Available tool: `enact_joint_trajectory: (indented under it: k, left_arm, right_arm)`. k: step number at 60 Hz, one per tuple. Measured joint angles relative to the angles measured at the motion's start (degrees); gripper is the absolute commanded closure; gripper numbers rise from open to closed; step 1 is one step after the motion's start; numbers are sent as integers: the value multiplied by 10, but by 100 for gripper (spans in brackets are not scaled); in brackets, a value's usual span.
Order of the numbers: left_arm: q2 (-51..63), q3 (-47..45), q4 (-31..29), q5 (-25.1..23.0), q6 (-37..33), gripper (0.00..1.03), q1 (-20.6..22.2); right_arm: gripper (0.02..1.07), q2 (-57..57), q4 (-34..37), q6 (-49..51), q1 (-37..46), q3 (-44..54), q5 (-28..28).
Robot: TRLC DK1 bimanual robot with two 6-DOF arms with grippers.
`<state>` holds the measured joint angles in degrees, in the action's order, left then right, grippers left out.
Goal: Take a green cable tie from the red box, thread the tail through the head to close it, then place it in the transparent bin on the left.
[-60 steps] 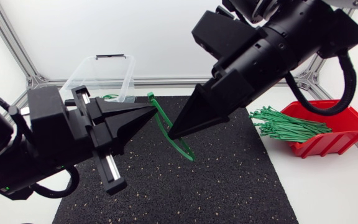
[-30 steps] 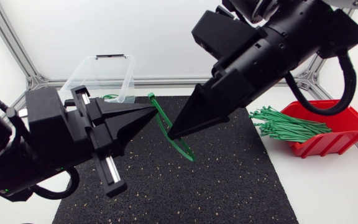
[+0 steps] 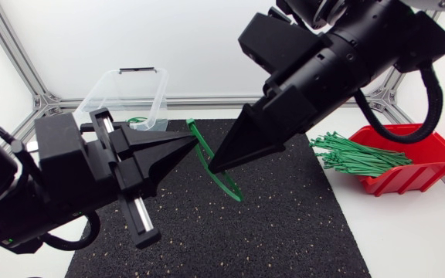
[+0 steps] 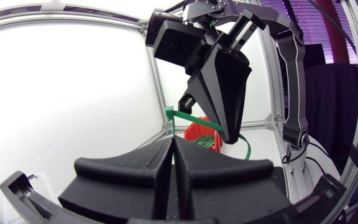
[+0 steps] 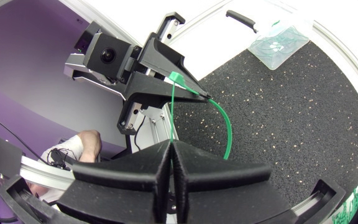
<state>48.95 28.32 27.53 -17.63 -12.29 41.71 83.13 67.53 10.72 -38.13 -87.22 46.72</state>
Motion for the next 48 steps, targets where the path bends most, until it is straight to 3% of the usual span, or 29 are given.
enact_joint_trajectory:
  k: [26, 48]
  left_arm:
    - [0, -18, 14, 62, -59, 100, 42]
    - [1, -24, 45, 92, -86, 100, 43]
  right_arm:
    - [102, 0, 0, 2, 0, 0, 15]
    - [102, 1, 0, 3, 0, 0, 41]
